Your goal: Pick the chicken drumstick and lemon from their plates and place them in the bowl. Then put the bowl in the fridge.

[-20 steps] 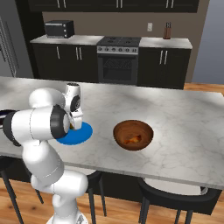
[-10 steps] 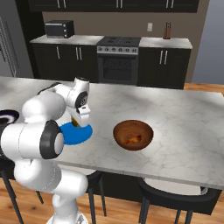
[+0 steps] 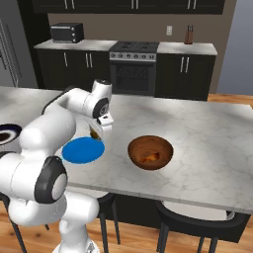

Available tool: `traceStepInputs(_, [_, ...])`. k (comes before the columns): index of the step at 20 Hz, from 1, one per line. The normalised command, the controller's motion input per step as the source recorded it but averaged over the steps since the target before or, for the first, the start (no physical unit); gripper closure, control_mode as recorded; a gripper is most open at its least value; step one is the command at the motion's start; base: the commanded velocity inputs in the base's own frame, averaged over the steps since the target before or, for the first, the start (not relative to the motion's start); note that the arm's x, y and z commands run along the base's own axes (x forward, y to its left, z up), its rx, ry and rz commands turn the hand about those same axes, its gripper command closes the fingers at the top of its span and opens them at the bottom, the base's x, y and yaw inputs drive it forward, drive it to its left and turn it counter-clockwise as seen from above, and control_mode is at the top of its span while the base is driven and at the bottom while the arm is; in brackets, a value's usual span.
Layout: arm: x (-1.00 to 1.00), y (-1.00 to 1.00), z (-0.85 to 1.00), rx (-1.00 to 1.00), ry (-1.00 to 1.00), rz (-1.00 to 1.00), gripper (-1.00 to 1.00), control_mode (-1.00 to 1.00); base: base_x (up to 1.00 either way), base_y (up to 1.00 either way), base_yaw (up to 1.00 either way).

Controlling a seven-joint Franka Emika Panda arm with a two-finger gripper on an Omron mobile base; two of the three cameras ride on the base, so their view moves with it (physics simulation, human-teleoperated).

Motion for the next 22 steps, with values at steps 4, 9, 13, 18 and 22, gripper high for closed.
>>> traceStepInputs(4, [-0.27, -0.58, 0.28, -0.05, -0.14, 0.05, 1.00, -1.00, 0.00, 0.00, 0.00])
traceStepInputs(9, [-0.24, -0.66, 0.21, -0.01, -0.17, 0.01, 1.00, -1.00, 0.00, 0.00, 0.00])
traceStepInputs(13, [-0.16, -0.72, 0.14, 0.00, -0.06, 0.00, 1.00, -1.00, 0.00, 0.00, 0.00])
traceStepInputs(18, [-0.02, -0.60, 0.00, 0.00, 0.11, 0.00, 1.00, -1.00, 0.00, 0.00, 0.00])
traceStepInputs(22, [0.00, -0.50, -0.02, -0.02, 0.04, 0.00, 1.00, -1.00, 0.00, 0.00, 0.00])
